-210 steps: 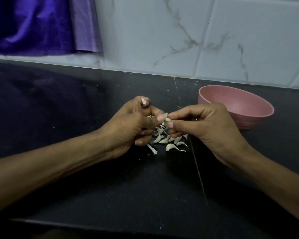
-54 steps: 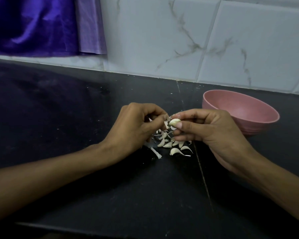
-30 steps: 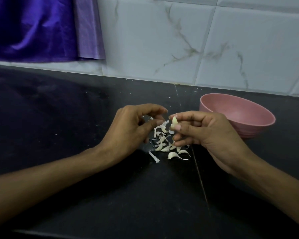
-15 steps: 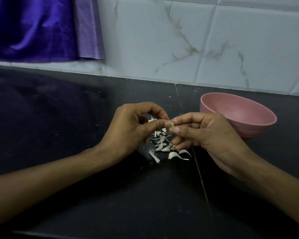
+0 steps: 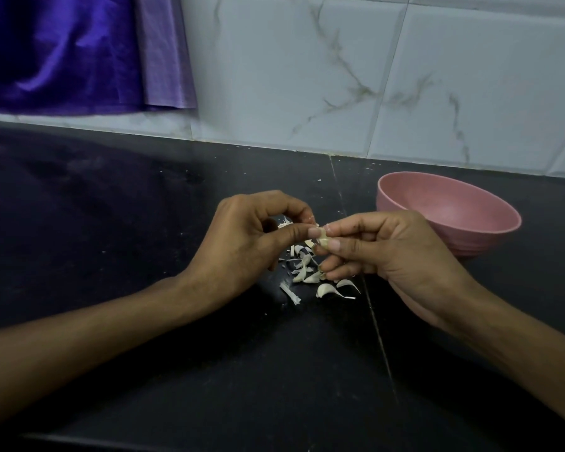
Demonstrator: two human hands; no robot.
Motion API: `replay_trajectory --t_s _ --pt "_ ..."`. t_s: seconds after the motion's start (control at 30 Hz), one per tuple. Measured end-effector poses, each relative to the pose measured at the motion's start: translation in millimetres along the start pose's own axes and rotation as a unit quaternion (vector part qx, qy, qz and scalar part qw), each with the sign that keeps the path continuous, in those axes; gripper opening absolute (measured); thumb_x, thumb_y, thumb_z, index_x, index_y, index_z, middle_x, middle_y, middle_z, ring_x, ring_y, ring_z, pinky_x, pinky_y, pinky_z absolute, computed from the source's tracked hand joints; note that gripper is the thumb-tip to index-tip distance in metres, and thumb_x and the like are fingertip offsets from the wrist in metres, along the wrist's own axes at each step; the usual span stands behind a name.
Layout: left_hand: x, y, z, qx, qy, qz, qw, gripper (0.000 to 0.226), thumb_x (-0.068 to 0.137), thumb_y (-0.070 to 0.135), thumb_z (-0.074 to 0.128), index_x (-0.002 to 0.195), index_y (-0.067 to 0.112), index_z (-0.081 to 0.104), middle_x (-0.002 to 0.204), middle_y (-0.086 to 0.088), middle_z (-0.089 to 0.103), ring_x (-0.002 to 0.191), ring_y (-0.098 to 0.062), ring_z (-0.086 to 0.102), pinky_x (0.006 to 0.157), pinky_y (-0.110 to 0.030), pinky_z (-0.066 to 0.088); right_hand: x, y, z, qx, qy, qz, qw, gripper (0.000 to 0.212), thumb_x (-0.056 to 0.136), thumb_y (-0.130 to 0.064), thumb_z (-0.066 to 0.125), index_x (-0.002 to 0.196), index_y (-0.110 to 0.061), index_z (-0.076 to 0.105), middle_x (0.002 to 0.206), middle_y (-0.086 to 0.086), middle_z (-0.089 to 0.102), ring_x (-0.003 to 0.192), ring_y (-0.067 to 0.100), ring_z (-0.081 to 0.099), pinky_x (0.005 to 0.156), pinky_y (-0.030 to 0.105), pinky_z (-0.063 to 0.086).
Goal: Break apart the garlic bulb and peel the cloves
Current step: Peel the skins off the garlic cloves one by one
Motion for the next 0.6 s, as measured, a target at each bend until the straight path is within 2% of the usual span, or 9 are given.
replay_trajectory --t_s 0.13,0.23,0.37,0.47,0.6 --pt "0.8 -2.5 1.6 0.037 -0.009 0.017 0.999 0.010 0.085 0.022 0.073 0.078 0.022 0.066 0.065 0.023 0.059 0.041 -0.002 0.041 0.046 -0.009 0.032 -0.8 0.4 0.4 0.005 0.000 0.003 1.000 0.027 0.072 -0.006 0.070 0.097 0.005 0.071 0.083 0.018 0.074 0.065 0.021 0.071 0.059 0.024 0.058" --pt "0.9 -4.7 2.2 0.061 -0.012 0.030 0.998 0.010 0.087 0.028 0.069 0.082 0.020 0.066 0.075 0.015 0.061 0.046 -0.003 0.044 0.052 -0.009 0.034 -0.7 0.7 0.9 0.017 0.001 0.008 1.000 0.026 0.071 -0.008 0.070 0.095 0.003 0.071 0.084 0.020 0.074 0.064 0.021 0.071 0.058 0.023 0.058" --pt "-0.8 -3.6 5.4 0.084 -0.021 0.048 0.995 0.012 0.089 0.030 0.063 0.086 0.019 0.064 0.080 0.013 0.061 0.055 -0.008 0.051 0.056 -0.016 0.040 -0.1 -0.2 2.2 0.037 0.001 0.013 0.999 0.022 0.074 -0.010 0.069 0.093 0.001 0.071 0.089 0.017 0.075 0.064 0.018 0.070 0.059 0.025 0.059" --pt "-2.7 -2.0 7.4 0.092 -0.030 0.062 0.993 0.013 0.090 0.029 0.064 0.089 0.016 0.064 0.083 0.010 0.062 0.057 -0.015 0.055 0.054 -0.025 0.044 0.6 -1.7 -1.4 0.048 0.017 0.013 0.999 0.024 0.074 -0.011 0.068 0.095 0.000 0.070 0.084 0.014 0.076 0.064 0.018 0.071 0.060 0.025 0.060" --pt "-2.8 -4.1 5.3 0.080 -0.024 0.036 0.996 0.011 0.089 0.025 0.070 0.088 0.018 0.062 0.068 0.019 0.059 0.044 -0.006 0.043 0.048 -0.012 0.034 1.6 -0.7 -5.0 0.038 0.022 0.010 0.999 0.024 0.078 -0.008 0.068 0.101 0.001 0.070 0.090 0.017 0.076 0.071 0.020 0.072 0.065 0.025 0.060"
Point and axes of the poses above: each hand's wrist, its own x-axis towards the middle knuckle, its own z-axis out of the palm, y = z × x, the point moved 4 cm from there along x, towards the middle knuckle
